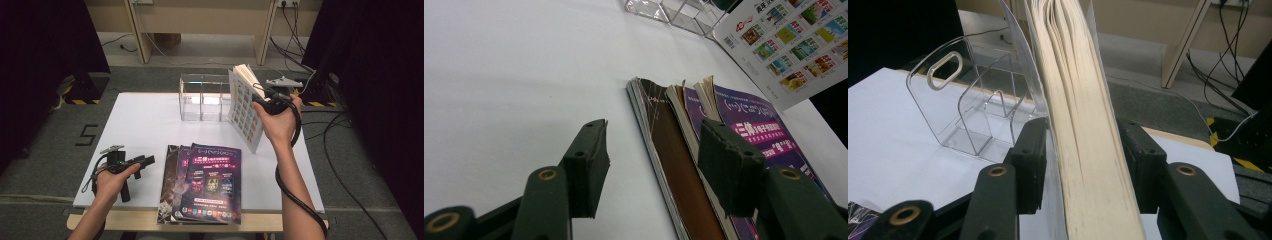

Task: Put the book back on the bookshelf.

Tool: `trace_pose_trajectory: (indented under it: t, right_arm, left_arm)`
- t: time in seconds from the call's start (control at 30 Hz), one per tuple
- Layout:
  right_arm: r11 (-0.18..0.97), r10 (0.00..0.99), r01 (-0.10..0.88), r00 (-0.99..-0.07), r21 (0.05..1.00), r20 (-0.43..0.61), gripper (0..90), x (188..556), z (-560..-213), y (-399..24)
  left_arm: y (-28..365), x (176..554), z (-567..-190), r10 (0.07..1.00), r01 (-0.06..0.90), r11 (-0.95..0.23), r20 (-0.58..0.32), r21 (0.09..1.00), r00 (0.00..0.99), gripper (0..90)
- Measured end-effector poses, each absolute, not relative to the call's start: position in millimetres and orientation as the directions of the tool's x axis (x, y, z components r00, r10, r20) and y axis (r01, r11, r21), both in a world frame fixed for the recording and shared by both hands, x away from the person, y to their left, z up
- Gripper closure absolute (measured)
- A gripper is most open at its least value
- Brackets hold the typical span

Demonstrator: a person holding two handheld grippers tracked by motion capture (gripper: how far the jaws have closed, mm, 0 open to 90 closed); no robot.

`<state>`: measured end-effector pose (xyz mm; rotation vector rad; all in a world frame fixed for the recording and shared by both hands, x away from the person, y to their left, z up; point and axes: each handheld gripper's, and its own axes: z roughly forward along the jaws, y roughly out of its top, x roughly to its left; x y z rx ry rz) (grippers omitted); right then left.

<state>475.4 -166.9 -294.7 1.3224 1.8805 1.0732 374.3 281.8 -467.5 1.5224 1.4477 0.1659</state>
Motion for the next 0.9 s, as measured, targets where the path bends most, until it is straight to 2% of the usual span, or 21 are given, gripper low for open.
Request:
trace_pose_trajectory:
  t: [0.13, 0.23, 0.3, 0.9]
  right_arm:
    - [0.192, 0.942, 0.502, -0.336, 0.843, -0.015, 58.3, 482, -292, -164]
    - [0.204, 0.941, 0.536, -0.339, 0.819, -0.012, 68.9, 488, -291, -161]
    - [0.208, 0.941, 0.544, -0.339, 0.813, -0.014, 73.0, 490, -290, -160]
    - [0.171, 0.941, 0.495, -0.339, 0.852, 0.009, 74.2, 482, -290, -150]
  left_arm:
    - [282, 374, -468, 0.817, 0.684, 0.204, -0.507, 0.700, 0.275, 44.6]
    - [281, 374, -468, 0.817, 0.684, 0.204, -0.506, 0.701, 0.276, 44.7]
    - [282, 374, -468, 0.817, 0.685, 0.204, -0.507, 0.700, 0.274, 44.7]
    - [284, 375, -468, 0.816, 0.684, 0.210, -0.510, 0.699, 0.271, 44.7]
